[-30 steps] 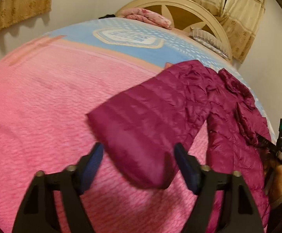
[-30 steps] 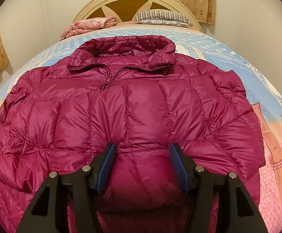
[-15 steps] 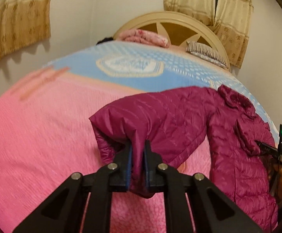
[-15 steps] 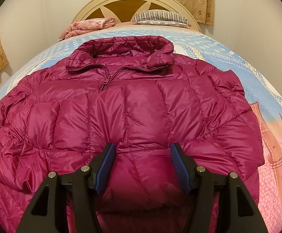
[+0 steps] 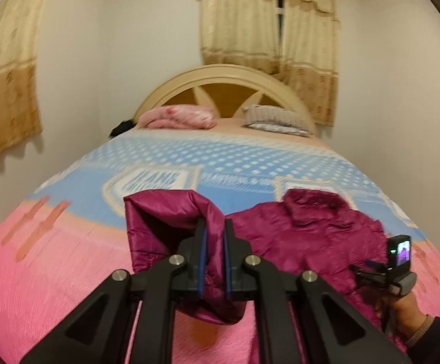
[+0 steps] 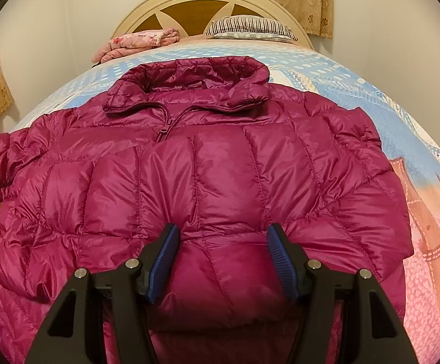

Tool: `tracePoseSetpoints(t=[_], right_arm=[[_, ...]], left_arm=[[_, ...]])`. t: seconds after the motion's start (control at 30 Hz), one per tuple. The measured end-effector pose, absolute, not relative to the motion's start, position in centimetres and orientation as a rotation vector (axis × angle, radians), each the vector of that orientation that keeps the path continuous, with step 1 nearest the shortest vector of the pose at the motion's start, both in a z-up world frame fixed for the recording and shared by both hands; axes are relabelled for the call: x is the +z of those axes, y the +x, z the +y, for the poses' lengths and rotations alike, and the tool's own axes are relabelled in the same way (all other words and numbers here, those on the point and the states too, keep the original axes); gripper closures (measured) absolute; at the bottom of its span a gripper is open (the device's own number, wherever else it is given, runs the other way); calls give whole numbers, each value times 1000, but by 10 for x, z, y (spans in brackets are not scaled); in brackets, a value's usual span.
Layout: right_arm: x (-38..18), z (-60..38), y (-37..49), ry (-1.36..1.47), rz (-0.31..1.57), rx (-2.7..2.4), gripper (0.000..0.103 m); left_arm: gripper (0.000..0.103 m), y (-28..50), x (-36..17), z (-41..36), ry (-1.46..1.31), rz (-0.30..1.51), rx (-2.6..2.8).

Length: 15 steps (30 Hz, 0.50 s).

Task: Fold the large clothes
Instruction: 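Grasp the other sleeve cuff with the left tool and lift it, then fold the held sleeve across the jacket body with the left tool, release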

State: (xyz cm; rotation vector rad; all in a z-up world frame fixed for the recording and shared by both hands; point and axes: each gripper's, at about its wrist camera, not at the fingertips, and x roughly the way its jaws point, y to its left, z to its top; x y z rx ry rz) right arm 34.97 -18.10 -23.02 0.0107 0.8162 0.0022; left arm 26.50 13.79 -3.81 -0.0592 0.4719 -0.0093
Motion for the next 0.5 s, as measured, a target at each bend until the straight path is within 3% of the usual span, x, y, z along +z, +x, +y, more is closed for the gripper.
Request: tracePoseSetpoints(t=[0.5], right_arm=[[-229, -184, 349, 47, 811, 17, 41]], left_arm=[[93, 289, -36, 15, 150, 437, -239]])
